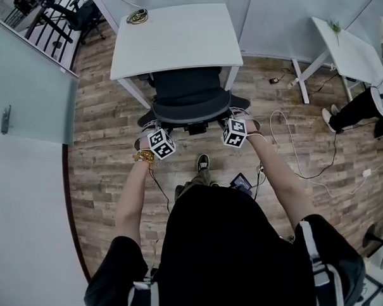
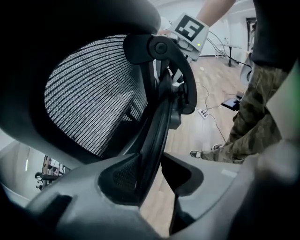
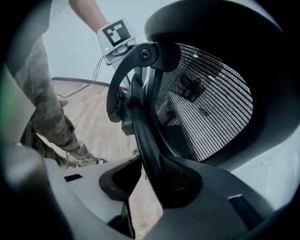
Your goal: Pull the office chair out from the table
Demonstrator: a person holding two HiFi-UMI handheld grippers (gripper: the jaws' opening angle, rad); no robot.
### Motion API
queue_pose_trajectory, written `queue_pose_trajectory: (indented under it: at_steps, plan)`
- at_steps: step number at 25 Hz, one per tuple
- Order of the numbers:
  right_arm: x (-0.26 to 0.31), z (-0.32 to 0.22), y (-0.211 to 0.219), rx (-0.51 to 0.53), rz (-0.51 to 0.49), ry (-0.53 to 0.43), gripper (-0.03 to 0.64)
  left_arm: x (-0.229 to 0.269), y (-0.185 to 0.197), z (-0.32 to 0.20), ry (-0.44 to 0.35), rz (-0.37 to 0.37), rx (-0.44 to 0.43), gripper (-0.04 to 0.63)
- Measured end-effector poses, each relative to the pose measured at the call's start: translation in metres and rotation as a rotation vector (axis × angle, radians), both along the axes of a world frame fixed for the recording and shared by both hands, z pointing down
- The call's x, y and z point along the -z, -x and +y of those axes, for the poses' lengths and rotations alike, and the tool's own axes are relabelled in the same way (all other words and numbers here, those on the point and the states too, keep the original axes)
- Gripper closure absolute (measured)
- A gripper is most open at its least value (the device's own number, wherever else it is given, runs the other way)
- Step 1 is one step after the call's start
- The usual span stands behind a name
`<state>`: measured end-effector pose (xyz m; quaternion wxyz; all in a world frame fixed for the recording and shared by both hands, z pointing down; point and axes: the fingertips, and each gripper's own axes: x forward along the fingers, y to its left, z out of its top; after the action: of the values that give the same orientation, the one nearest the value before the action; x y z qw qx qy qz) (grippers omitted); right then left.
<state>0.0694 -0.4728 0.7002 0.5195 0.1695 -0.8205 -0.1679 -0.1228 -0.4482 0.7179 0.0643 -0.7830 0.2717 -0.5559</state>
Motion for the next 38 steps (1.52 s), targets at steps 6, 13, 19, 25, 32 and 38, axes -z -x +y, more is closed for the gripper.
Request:
queue_pose_trajectory:
  at_steps: [6, 13, 19, 25, 32, 38]
  plan:
    - [0.000, 0.017, 0.000, -0.006, -0.005, -0.010, 0.500, -0.002, 0.001, 0.013, 0.032, -0.015, 0.003, 0.436]
    - [-0.002, 0.032, -0.014, -0.013, 0.003, 0.009, 0.500, -0.004, -0.014, 0.032, 0.022, -0.012, 0.004, 0.436]
    - [-0.003, 0.035, -0.028, -0.013, 0.012, 0.024, 0.499, -0.004, -0.028, 0.041, 0.018, -0.013, 0.018, 0.437]
    - [-0.003, 0.043, -0.039, -0.016, 0.041, 0.017, 0.495, -0.003, -0.042, 0.059, -0.041, -0.011, 0.005, 0.447]
    - [-0.005, 0.052, -0.038, -0.010, 0.056, 0.018, 0.495, -0.006, -0.040, 0.071, -0.035, -0.035, 0.011, 0.453]
    - [-0.005, 0.055, -0.016, -0.015, 0.038, 0.014, 0.495, -0.008, -0.016, 0.067, -0.001, -0.057, 0.046, 0.448]
